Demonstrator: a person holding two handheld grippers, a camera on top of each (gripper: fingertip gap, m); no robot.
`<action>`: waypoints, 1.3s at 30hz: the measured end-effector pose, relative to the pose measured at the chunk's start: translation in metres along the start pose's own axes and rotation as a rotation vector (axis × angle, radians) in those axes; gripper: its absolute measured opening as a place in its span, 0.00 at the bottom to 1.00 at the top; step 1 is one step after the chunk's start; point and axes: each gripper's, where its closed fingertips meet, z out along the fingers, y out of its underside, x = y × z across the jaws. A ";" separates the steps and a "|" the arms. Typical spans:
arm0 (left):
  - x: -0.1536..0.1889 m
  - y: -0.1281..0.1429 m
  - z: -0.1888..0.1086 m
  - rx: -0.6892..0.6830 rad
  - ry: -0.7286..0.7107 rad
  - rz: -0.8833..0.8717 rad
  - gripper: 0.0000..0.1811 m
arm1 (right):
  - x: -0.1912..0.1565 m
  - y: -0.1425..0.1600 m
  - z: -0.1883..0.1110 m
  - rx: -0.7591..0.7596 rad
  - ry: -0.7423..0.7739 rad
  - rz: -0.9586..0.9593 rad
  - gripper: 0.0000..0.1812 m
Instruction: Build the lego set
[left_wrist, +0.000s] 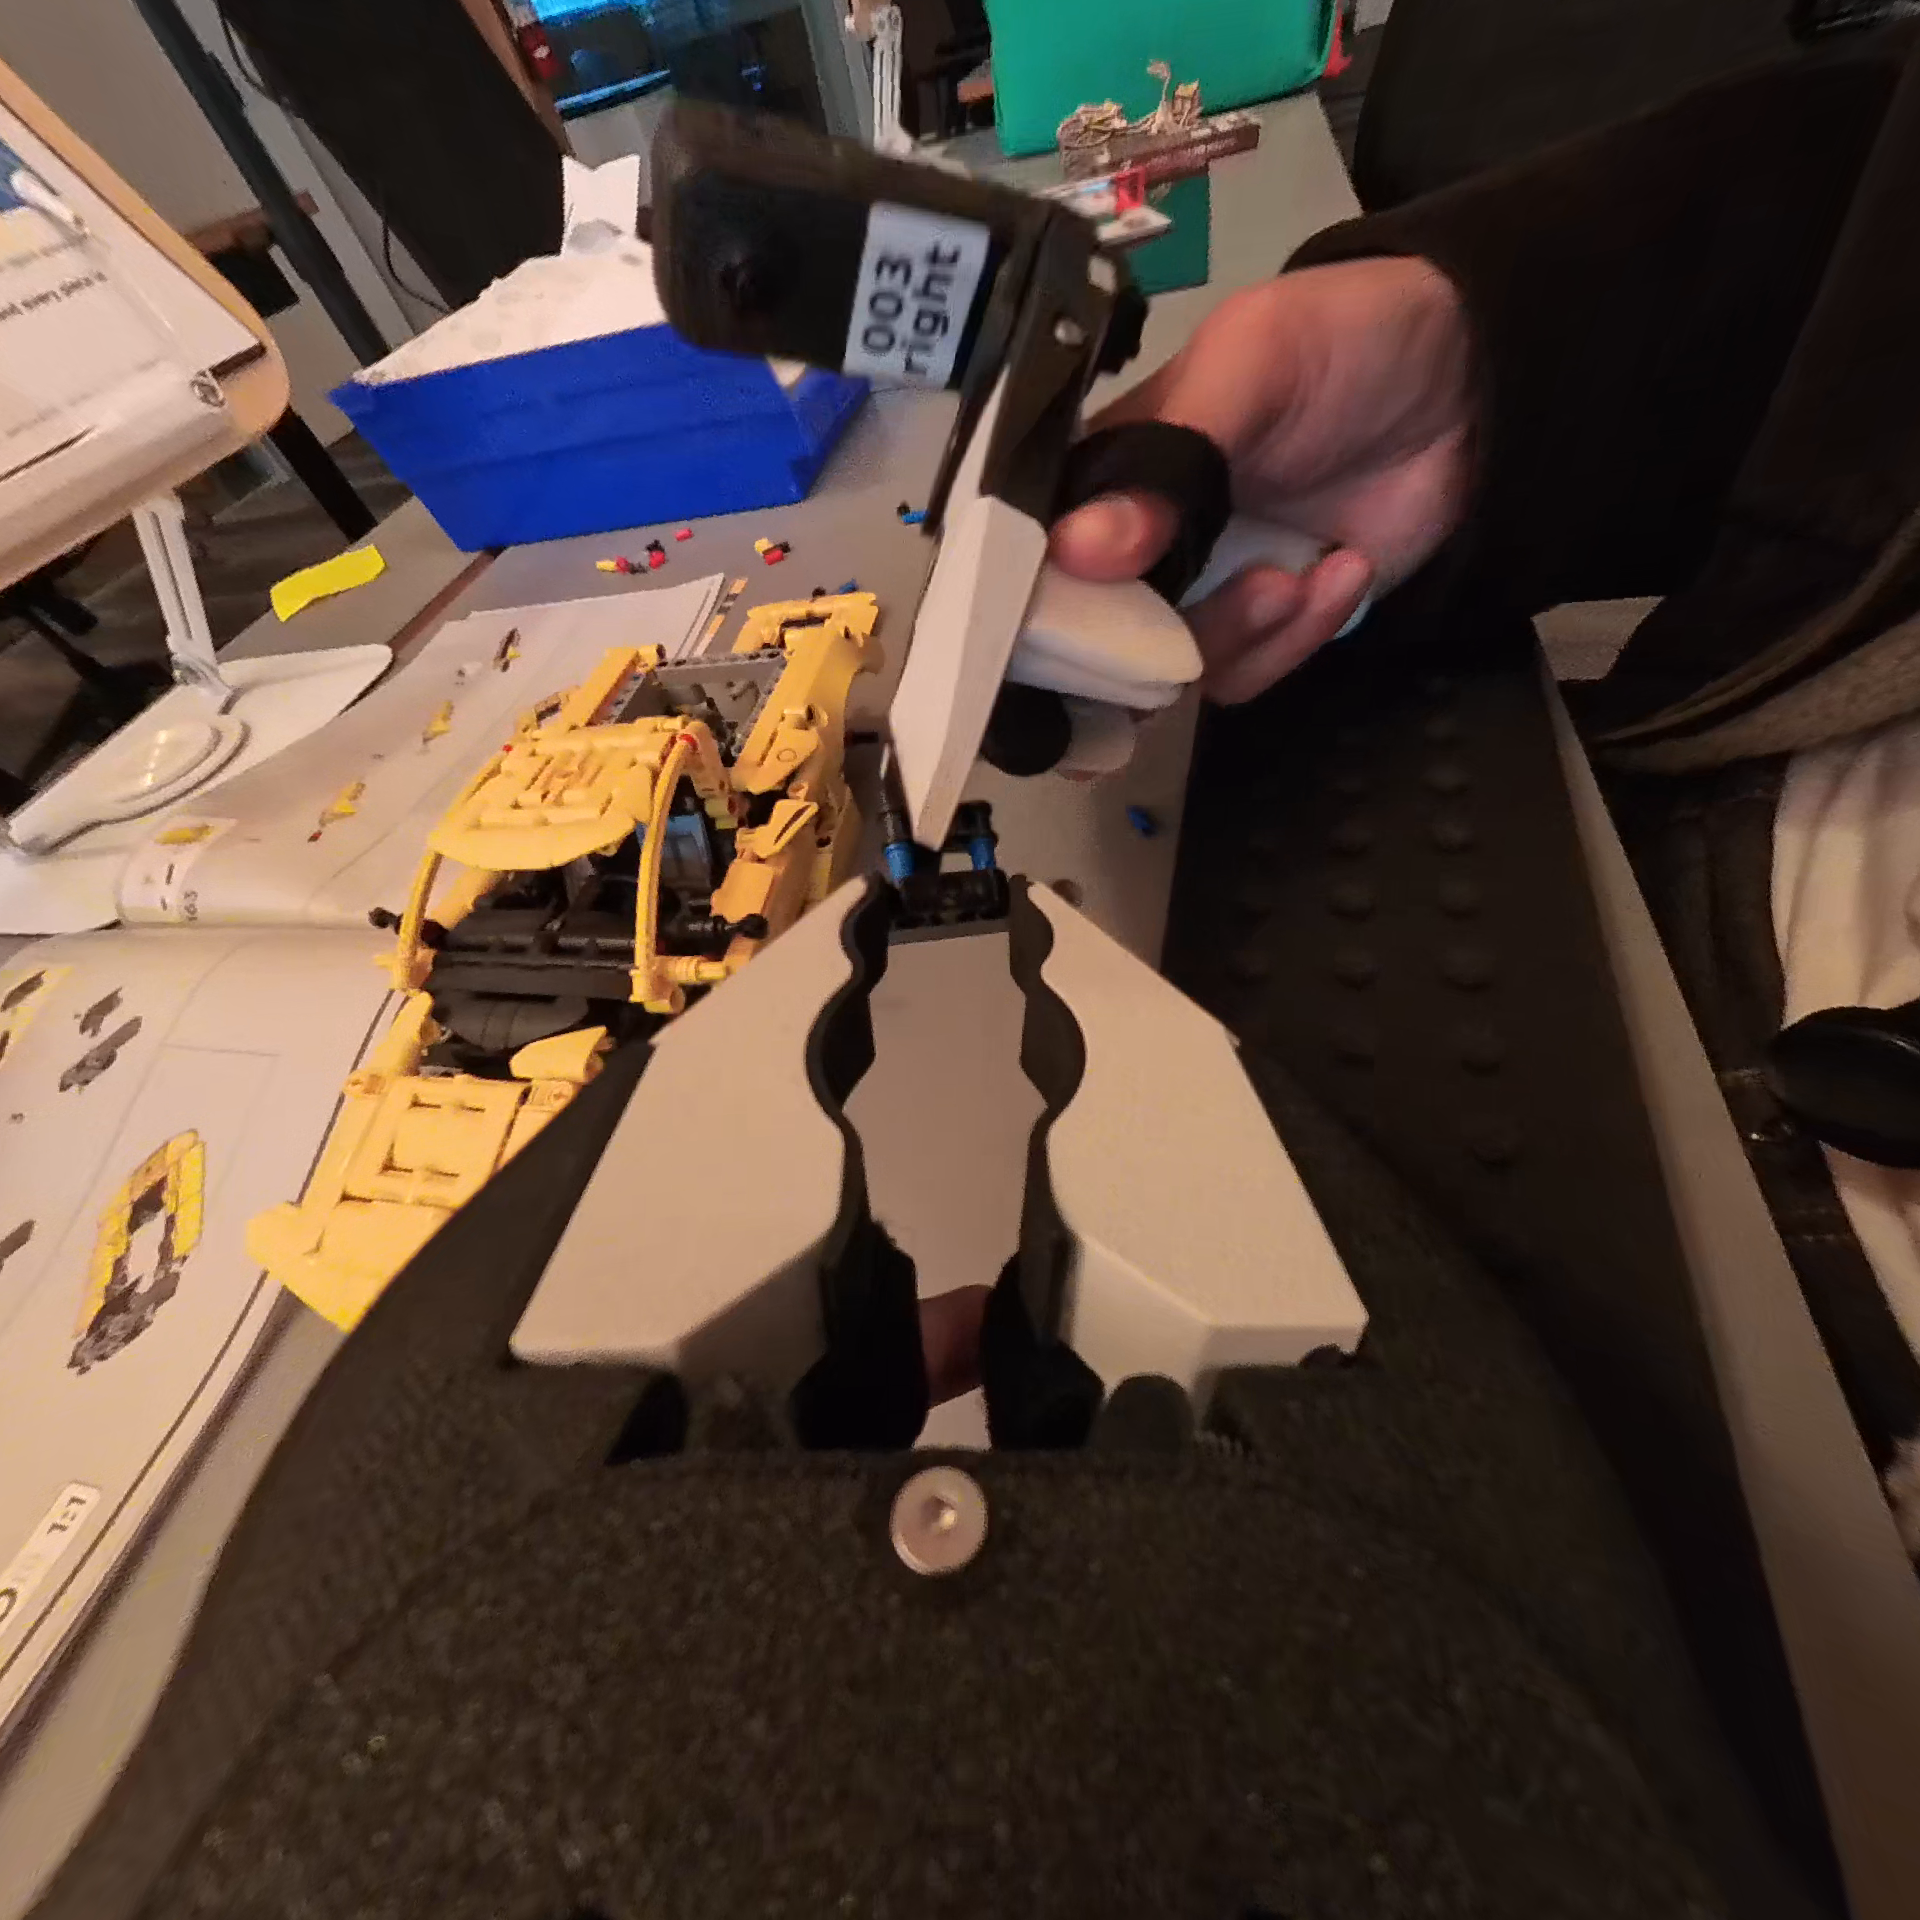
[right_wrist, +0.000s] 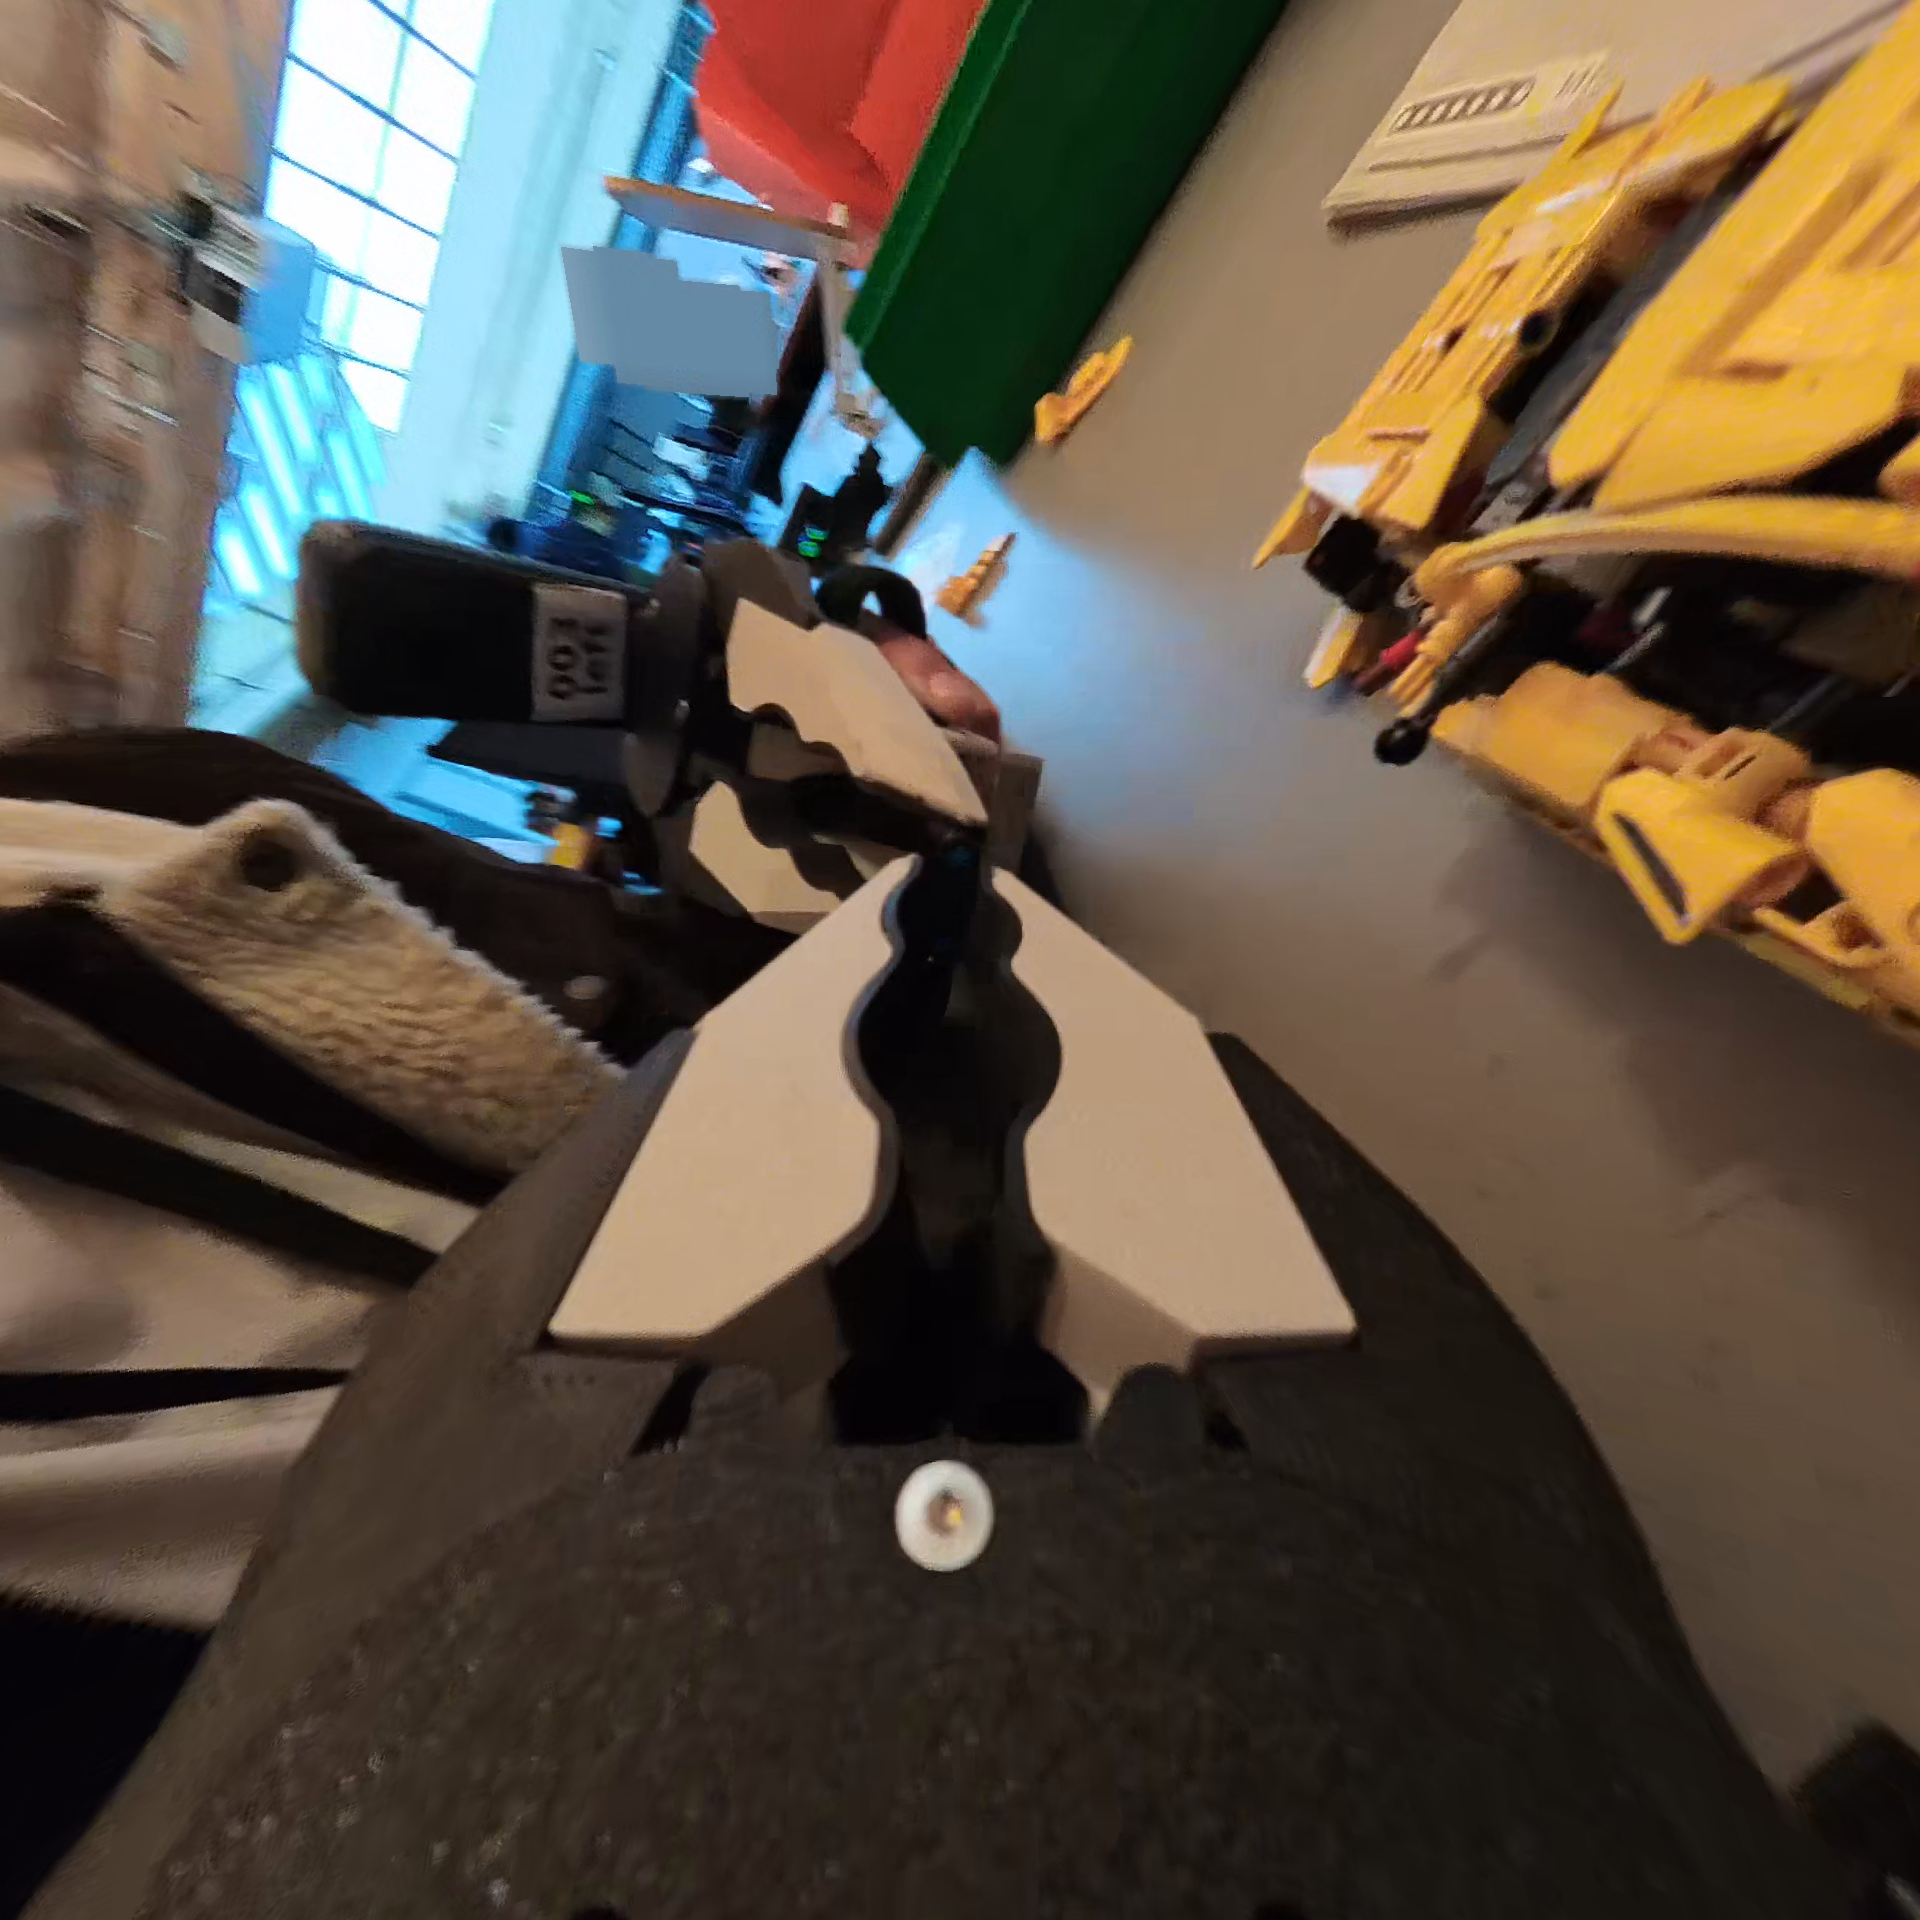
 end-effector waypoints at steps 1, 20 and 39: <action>-0.001 0.000 0.000 -0.002 -0.003 -0.007 0.12 | 0.000 0.000 0.000 -0.003 0.027 -0.024 0.04; 0.001 0.006 0.008 -0.035 0.021 -0.060 0.13 | 0.011 0.001 -0.004 -0.005 0.001 0.015 0.09; 0.020 0.013 0.012 -0.094 0.076 0.073 0.12 | 0.007 0.030 -0.009 -0.196 -0.035 0.080 0.04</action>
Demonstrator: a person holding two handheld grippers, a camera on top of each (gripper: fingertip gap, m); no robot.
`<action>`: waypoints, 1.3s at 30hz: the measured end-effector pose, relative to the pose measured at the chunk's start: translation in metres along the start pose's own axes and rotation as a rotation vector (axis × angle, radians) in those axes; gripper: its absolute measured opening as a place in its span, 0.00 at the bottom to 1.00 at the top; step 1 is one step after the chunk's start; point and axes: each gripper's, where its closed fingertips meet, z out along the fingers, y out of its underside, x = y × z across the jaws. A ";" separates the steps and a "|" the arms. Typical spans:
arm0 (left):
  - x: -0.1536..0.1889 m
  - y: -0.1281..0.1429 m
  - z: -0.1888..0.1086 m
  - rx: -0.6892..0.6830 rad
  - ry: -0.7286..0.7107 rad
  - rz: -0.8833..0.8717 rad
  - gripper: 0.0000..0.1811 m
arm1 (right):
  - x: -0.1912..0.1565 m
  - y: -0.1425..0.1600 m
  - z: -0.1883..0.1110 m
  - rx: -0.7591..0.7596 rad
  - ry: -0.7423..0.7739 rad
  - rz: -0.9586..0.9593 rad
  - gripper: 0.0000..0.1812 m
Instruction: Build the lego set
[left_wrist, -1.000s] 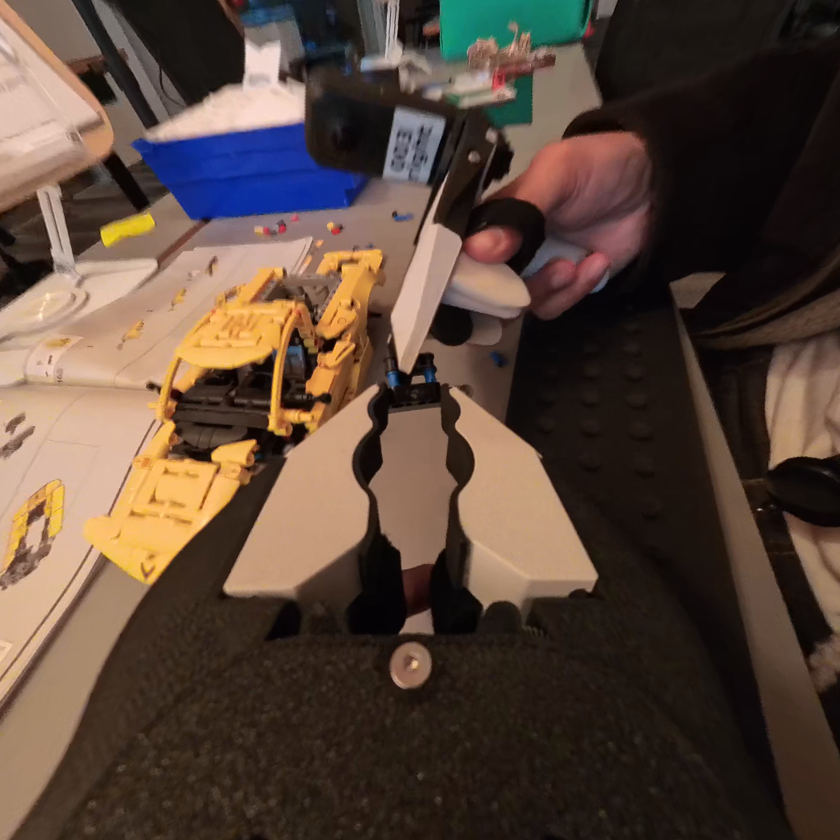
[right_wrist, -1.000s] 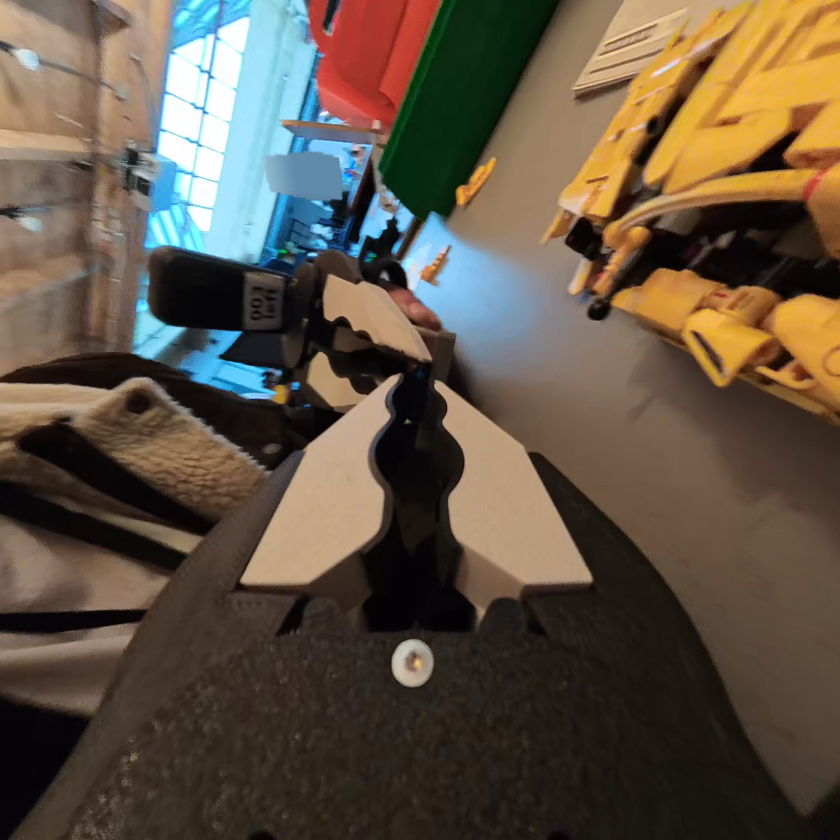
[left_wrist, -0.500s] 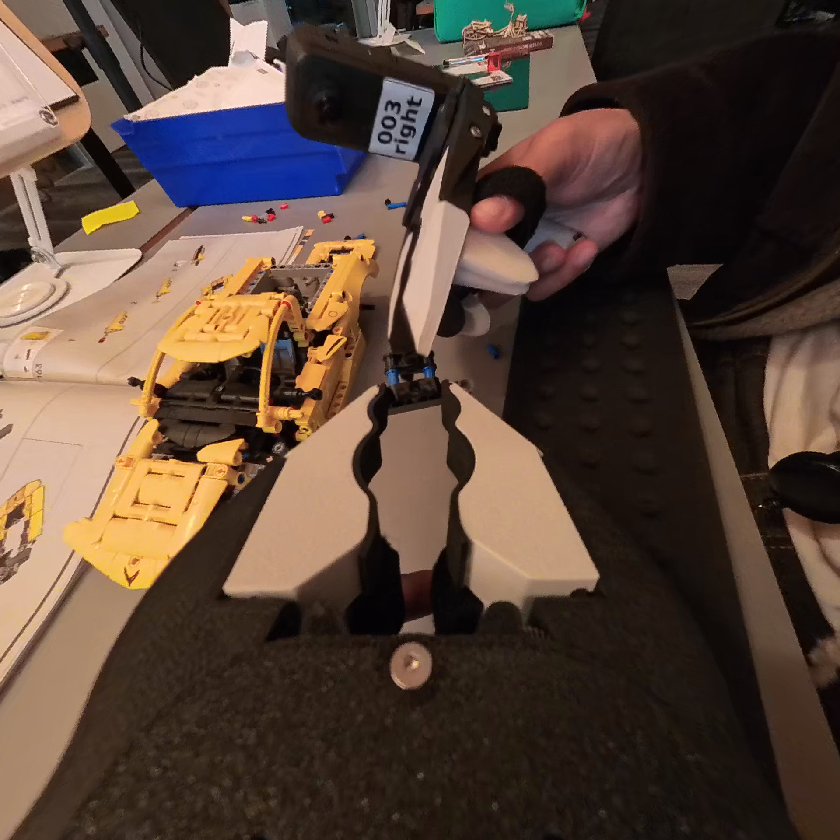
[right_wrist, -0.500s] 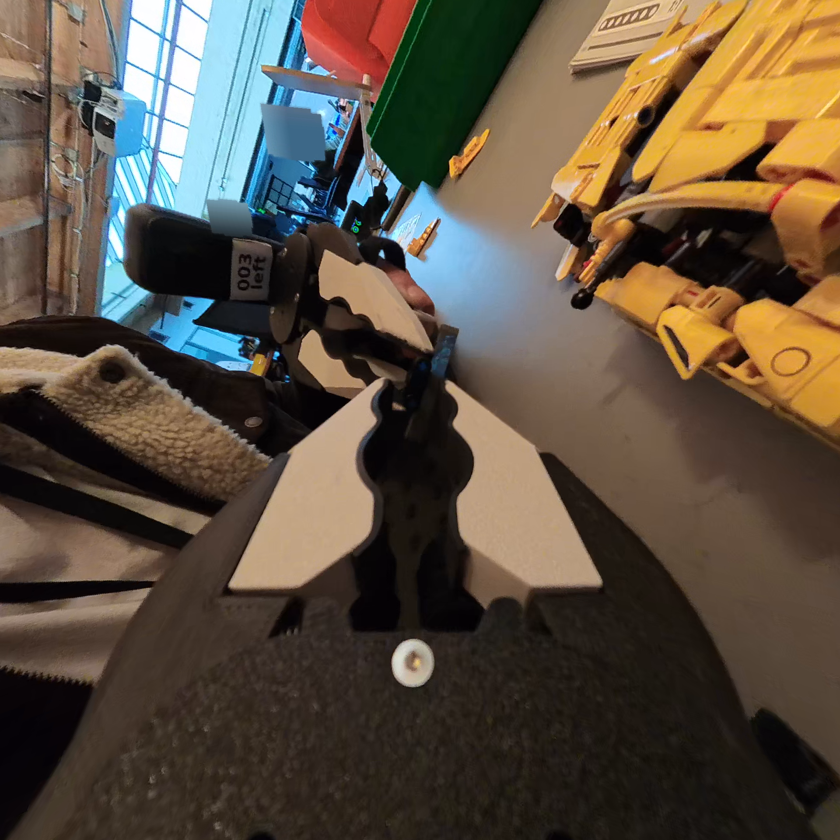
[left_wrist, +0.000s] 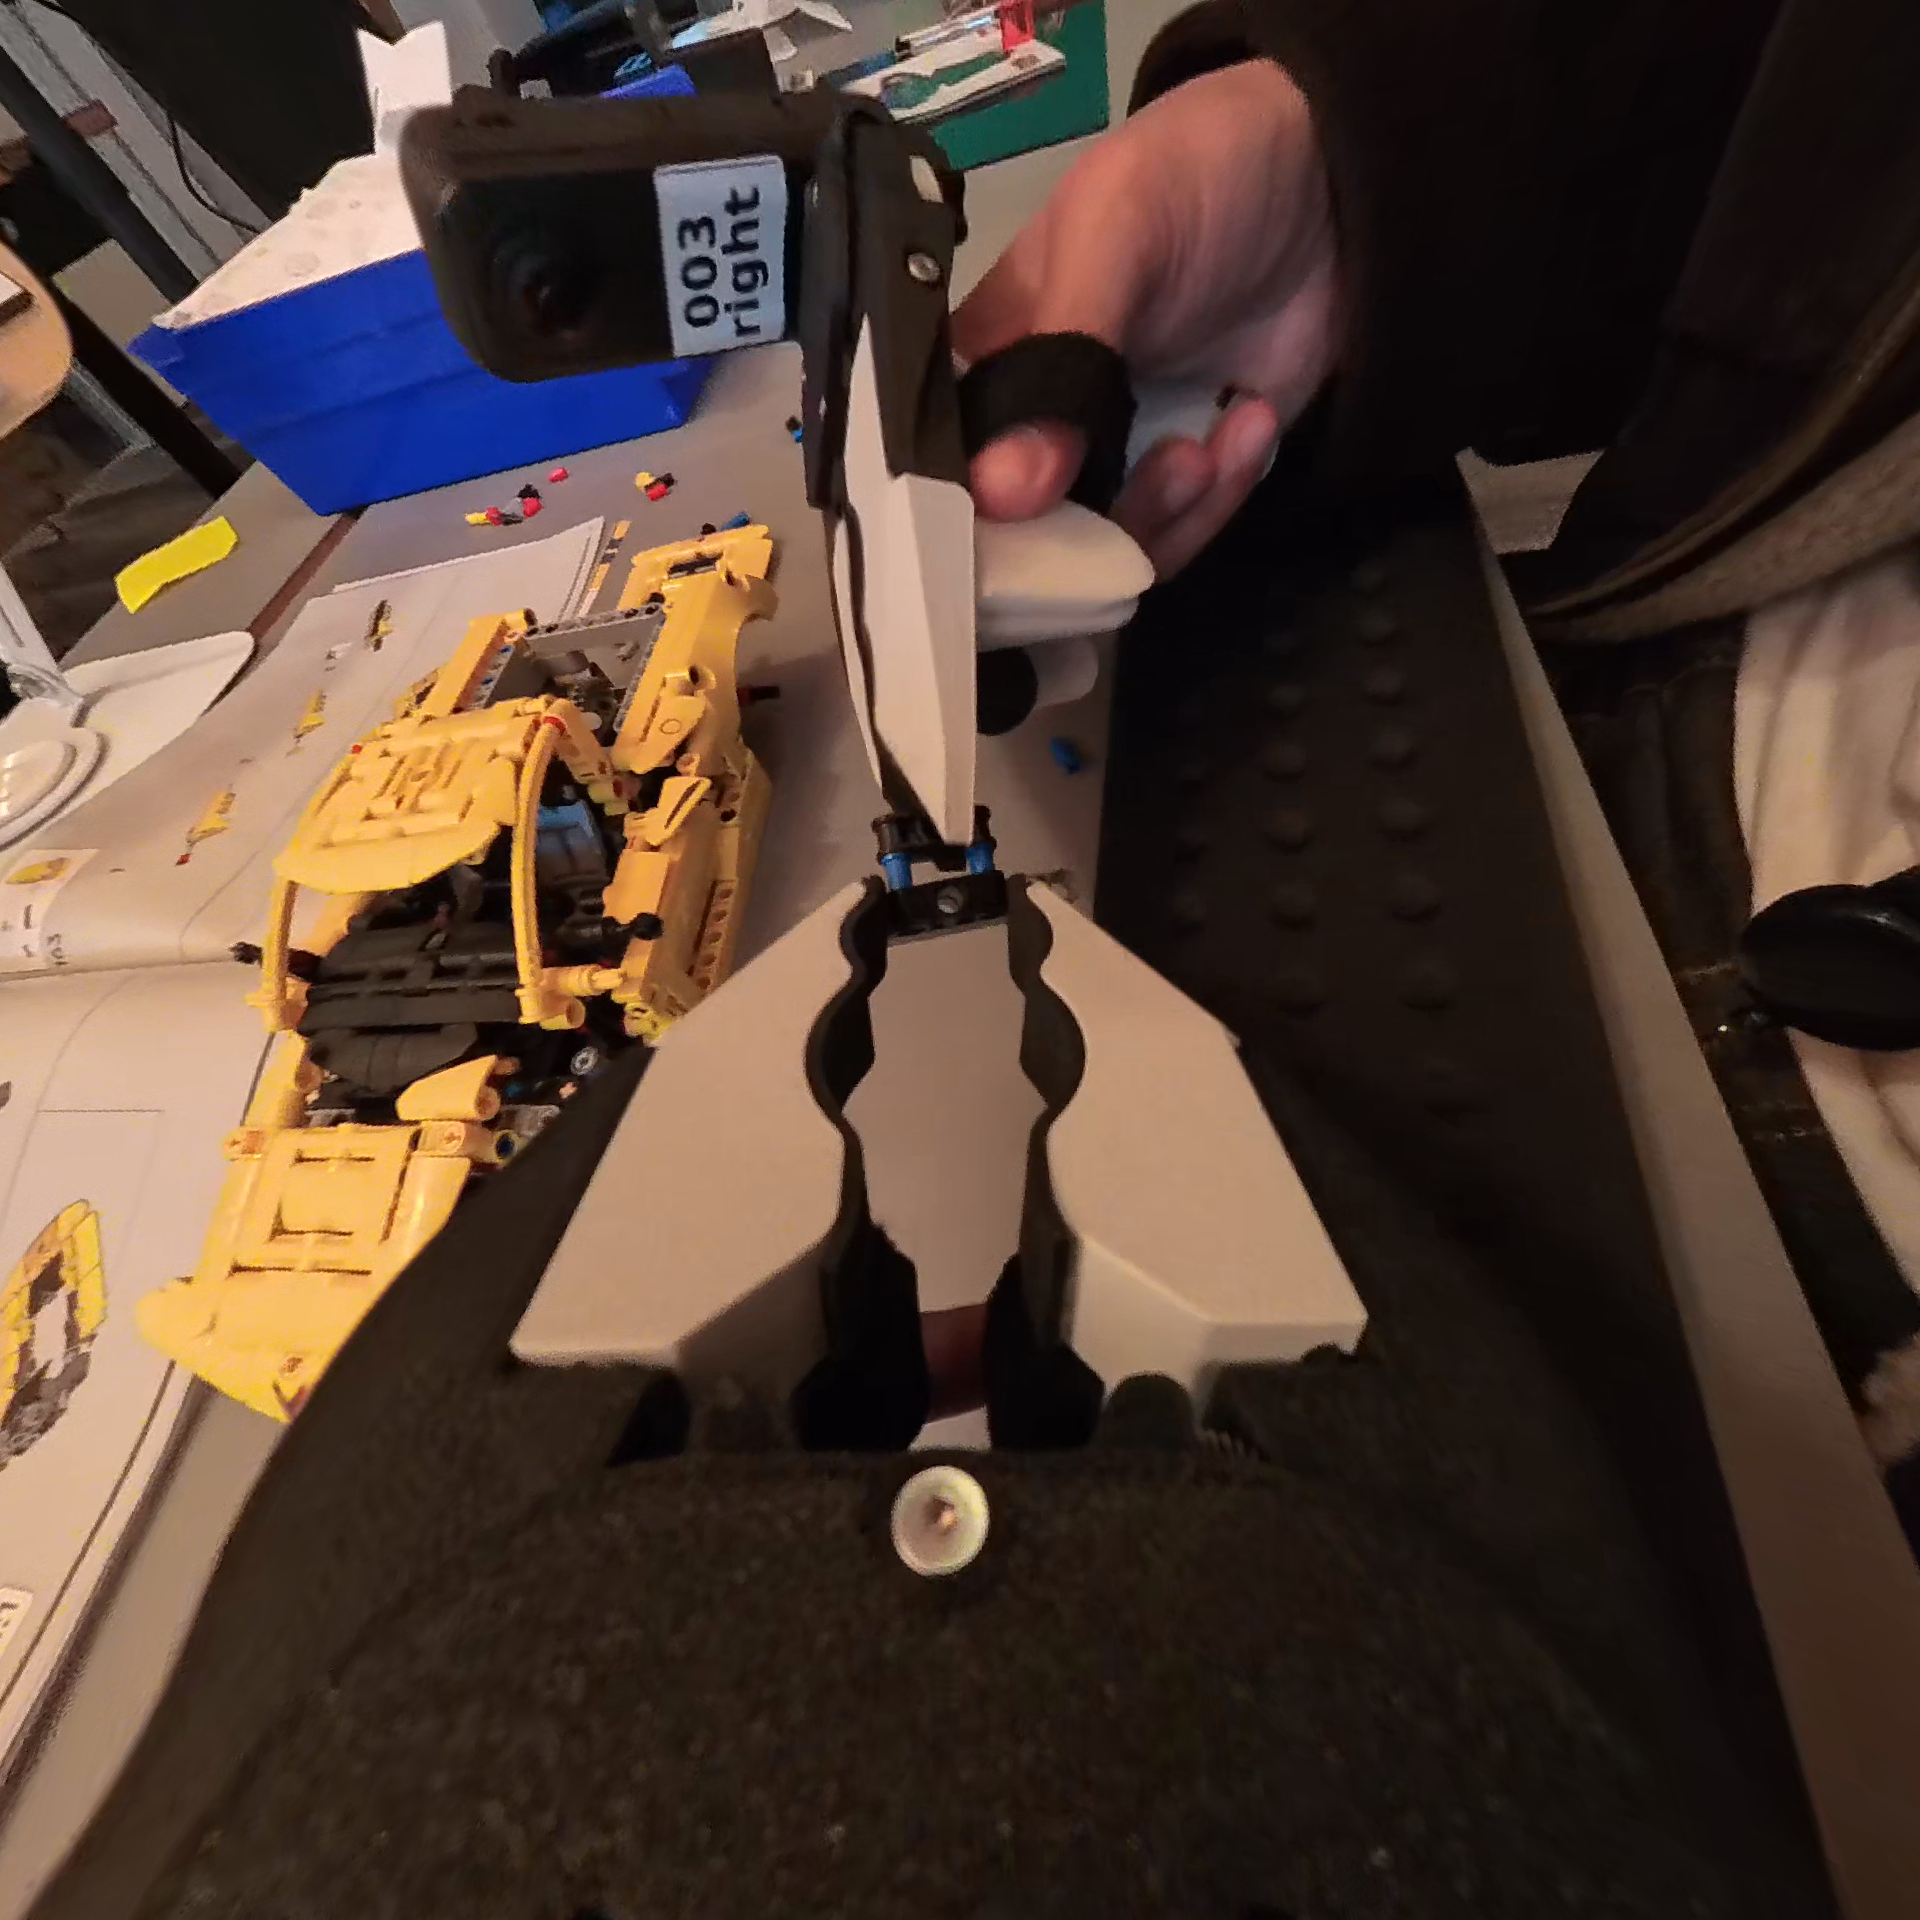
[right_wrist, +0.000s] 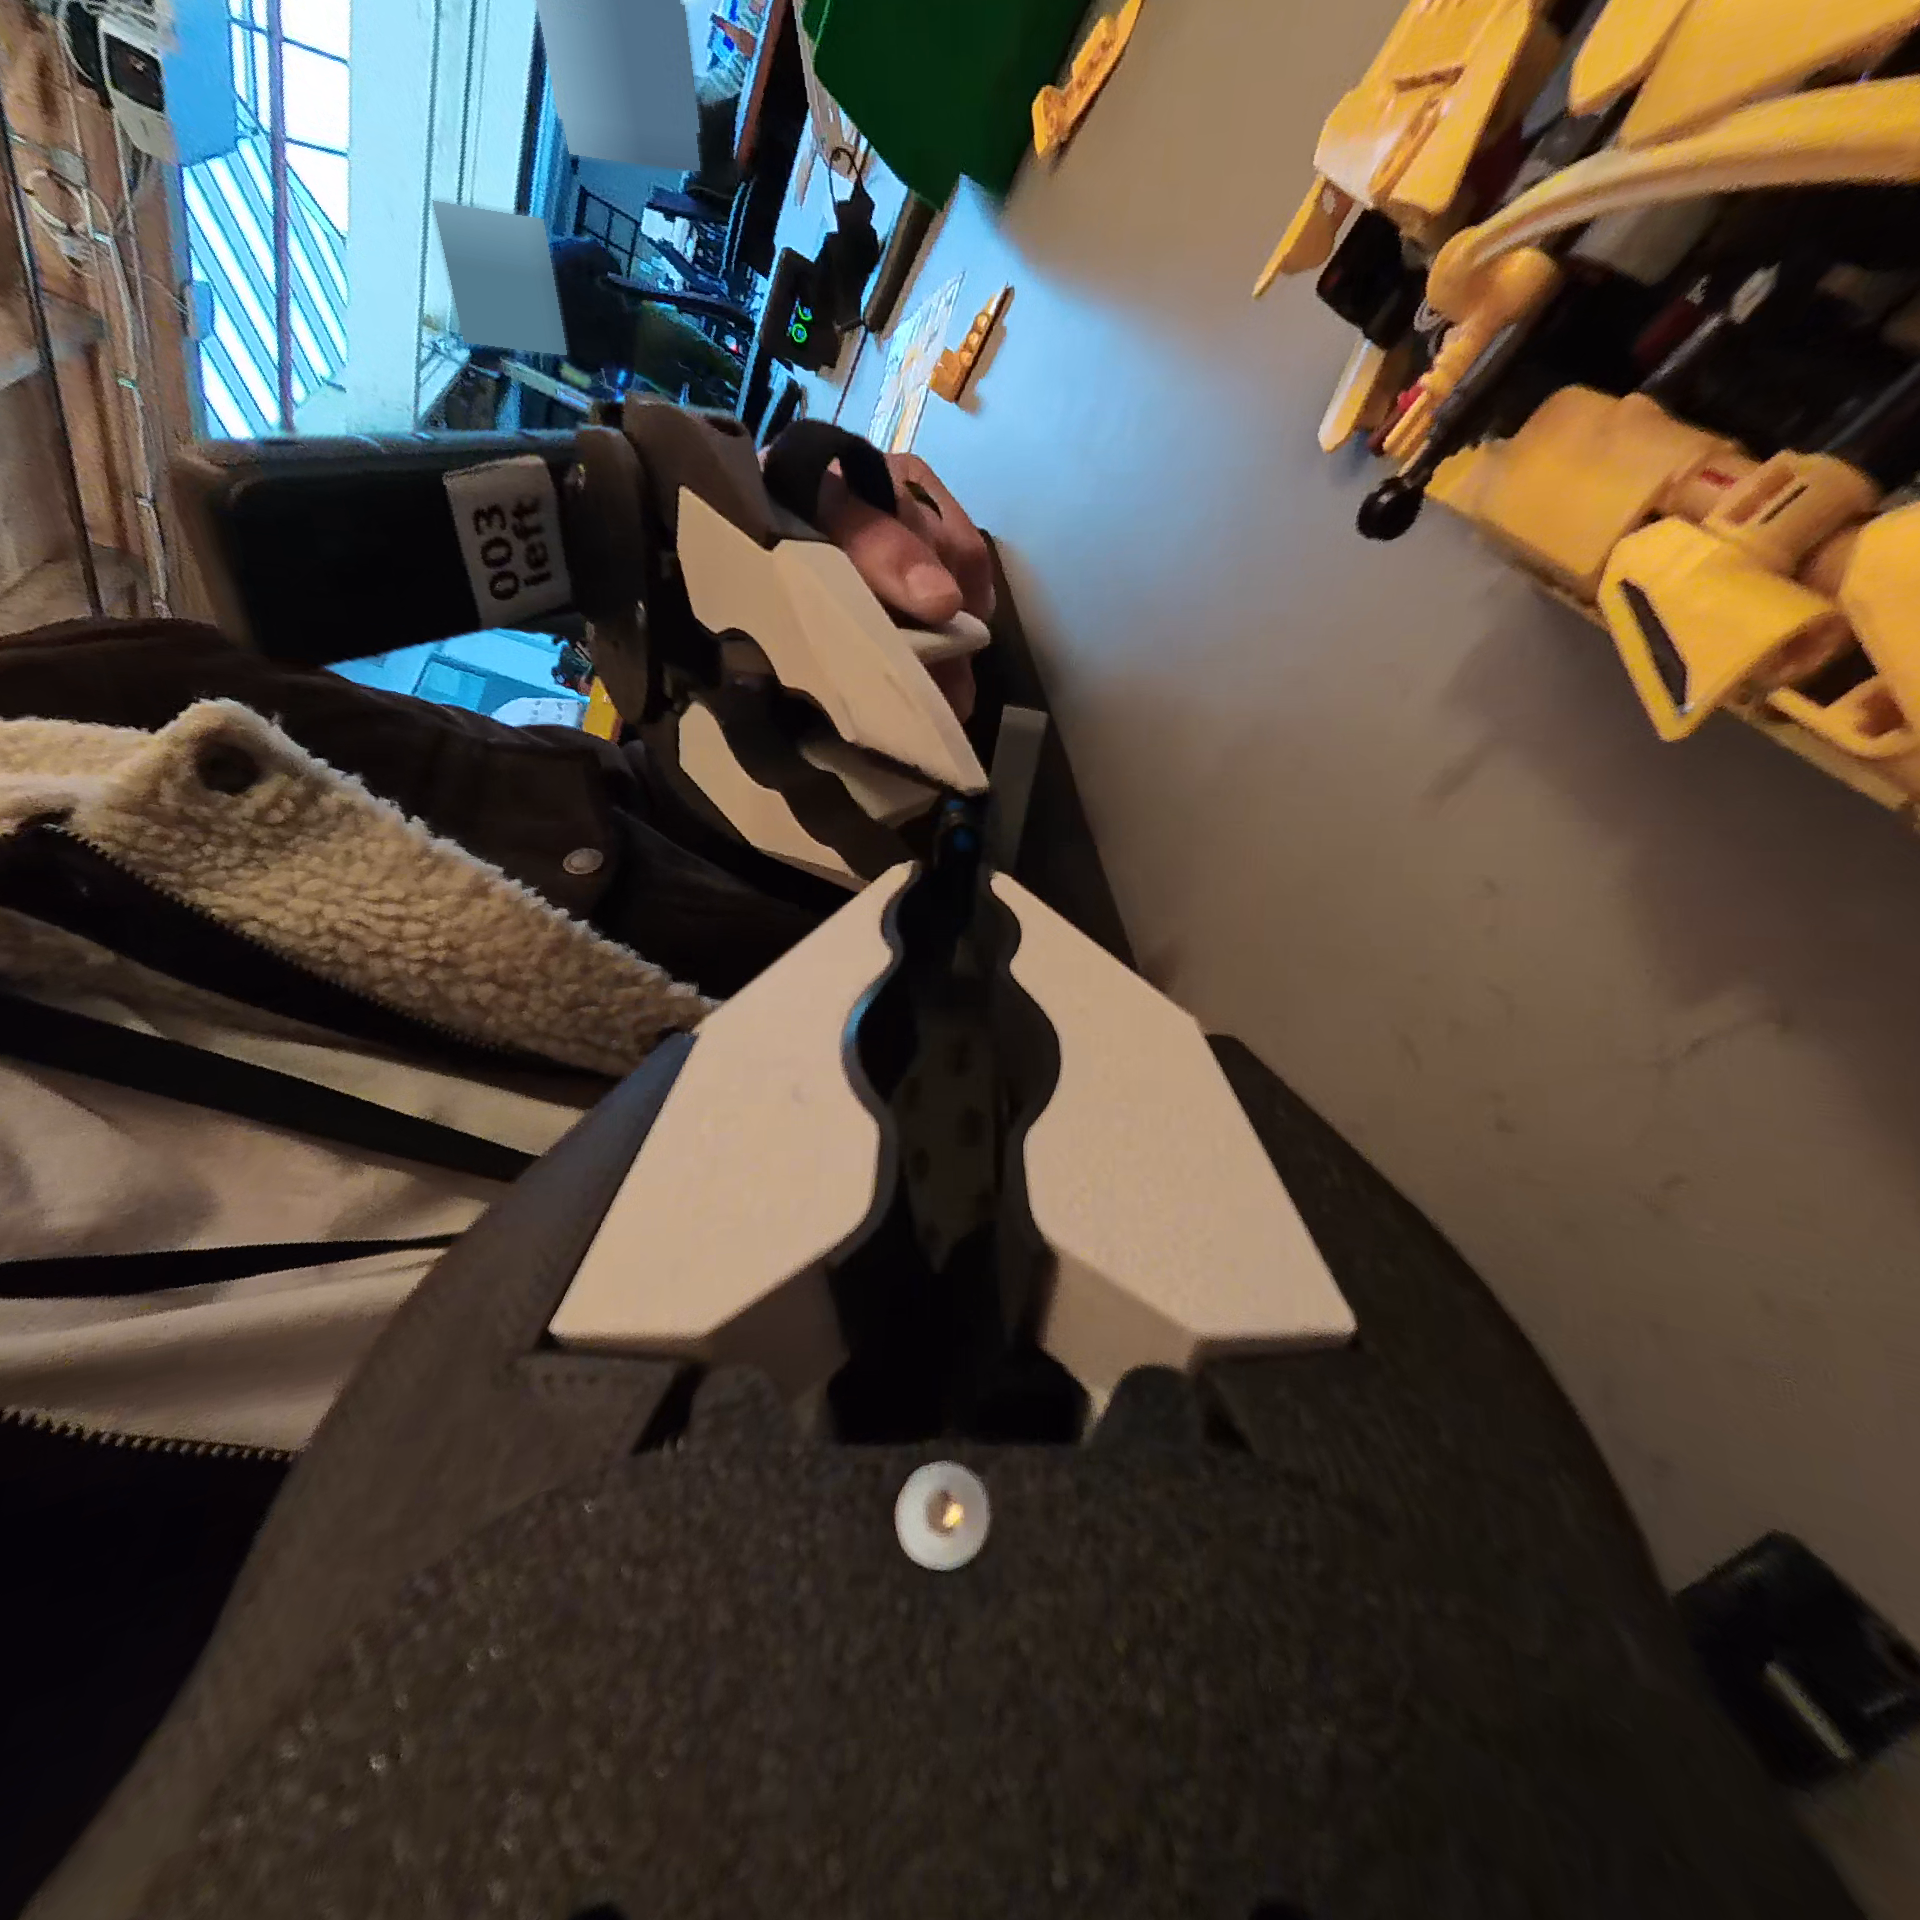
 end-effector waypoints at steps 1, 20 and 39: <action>-0.002 0.000 0.000 0.001 -0.005 -0.013 0.12 | 0.001 -0.003 0.000 0.020 0.008 -0.007 0.04; -0.021 -0.019 -0.011 0.111 -0.127 -0.085 0.13 | -0.009 -0.033 0.003 0.243 0.178 -0.236 0.11; -0.071 0.015 -0.063 0.189 -0.109 -0.572 0.17 | 0.014 -0.029 -0.002 0.152 0.183 -0.311 0.04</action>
